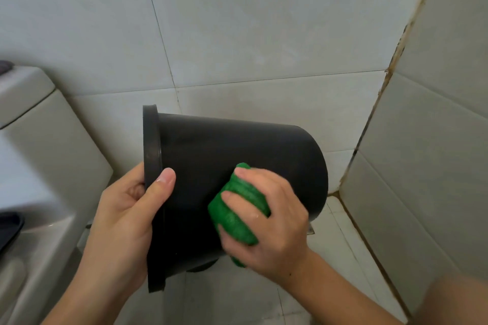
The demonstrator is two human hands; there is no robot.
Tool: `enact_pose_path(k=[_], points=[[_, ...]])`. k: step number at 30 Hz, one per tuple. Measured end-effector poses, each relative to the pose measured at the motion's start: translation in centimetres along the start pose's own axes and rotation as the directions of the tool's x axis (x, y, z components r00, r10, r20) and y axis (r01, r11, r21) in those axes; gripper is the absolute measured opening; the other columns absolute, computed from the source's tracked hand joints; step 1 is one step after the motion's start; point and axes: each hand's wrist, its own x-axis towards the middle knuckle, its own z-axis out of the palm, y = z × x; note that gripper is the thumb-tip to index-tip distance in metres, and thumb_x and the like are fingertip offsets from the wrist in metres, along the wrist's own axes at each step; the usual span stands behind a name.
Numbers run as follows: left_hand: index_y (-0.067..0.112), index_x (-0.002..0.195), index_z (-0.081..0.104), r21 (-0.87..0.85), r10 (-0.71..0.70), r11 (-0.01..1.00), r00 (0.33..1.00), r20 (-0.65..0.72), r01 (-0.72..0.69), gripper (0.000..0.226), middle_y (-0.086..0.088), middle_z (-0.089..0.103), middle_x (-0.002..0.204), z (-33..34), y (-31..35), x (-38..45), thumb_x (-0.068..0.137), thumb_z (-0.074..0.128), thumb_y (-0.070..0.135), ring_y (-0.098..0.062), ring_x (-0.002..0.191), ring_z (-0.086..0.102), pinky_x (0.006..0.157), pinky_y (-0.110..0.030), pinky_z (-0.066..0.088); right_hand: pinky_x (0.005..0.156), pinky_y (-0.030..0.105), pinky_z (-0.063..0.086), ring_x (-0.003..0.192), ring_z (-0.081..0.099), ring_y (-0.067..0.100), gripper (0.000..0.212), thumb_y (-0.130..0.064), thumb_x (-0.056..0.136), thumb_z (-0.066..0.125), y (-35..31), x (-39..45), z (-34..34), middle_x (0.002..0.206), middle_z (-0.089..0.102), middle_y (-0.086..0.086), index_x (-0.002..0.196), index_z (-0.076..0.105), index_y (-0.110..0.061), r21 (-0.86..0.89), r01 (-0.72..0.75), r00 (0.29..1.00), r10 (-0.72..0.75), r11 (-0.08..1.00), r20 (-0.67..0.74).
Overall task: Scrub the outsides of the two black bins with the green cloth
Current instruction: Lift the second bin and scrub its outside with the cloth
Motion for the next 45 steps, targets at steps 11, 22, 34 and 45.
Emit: enact_pose_path(k=[11, 22, 34, 45], points=[[0.023, 0.103, 0.077, 0.076, 0.044, 0.996, 0.999, 0.004, -0.044, 0.036, -0.010, 0.076, 0.106, -0.2, 0.2, -0.1, 0.073, 0.062, 0.035, -0.030, 0.100, 0.073, 0.085, -0.037, 0.059, 0.076, -0.004, 0.030, 0.091, 0.048, -0.020, 0.016, -0.017, 0.084, 0.070, 8.0, 2.2, -2.3, 0.106, 0.060, -0.003, 0.100, 0.067, -0.018, 0.008, -0.775, 0.628, 0.773, 0.632, -0.091], [0.029, 0.103, 0.076, 0.210, 0.081, 0.973, 0.994, 0.071, -0.094, 0.020, -0.005, 0.078, 0.099, -1.1, 0.1, 0.6, 0.089, 0.063, 0.023, -0.024, 0.093, 0.074, 0.077, -0.029, 0.060, 0.062, 0.032, 0.046, 0.065, 0.054, 0.015, 0.014, -0.013, 0.081, 0.066, 10.7, 3.2, -3.6, 0.066, 0.056, -0.003, 0.072, 0.062, -0.023, 0.394, -0.898, 0.167, 0.981, 0.195, -0.104], [0.018, 0.113, 0.066, 0.519, -0.052, 0.836, 0.916, 0.397, -0.177, 0.019, 0.001, 0.073, 0.100, 4.5, -5.5, 4.1, 0.099, 0.054, 0.014, -0.011, 0.095, 0.070, 0.087, -0.035, 0.057, 0.065, 0.031, 0.048, 0.069, 0.058, 0.016, 0.015, -0.009, 0.084, 0.068, 9.1, 1.3, -6.8, 0.069, 0.061, -0.003, 0.076, 0.066, -0.021, 0.329, -0.912, 0.256, 0.967, 0.245, -0.010], [0.014, 0.129, 0.056, 0.748, -0.235, 0.623, 0.857, 0.458, -0.229, 0.032, -0.003, 0.072, 0.097, 8.8, -16.4, 6.6, 0.099, 0.056, 0.023, -0.015, 0.084, 0.069, 0.074, -0.036, 0.057, 0.063, 0.033, 0.051, 0.065, 0.062, 0.014, 0.017, -0.008, 0.083, 0.068, 10.0, -0.8, -8.1, 0.063, 0.064, -0.008, 0.074, 0.069, -0.022, 0.321, -0.937, 0.170, 0.983, 0.137, 0.077]])
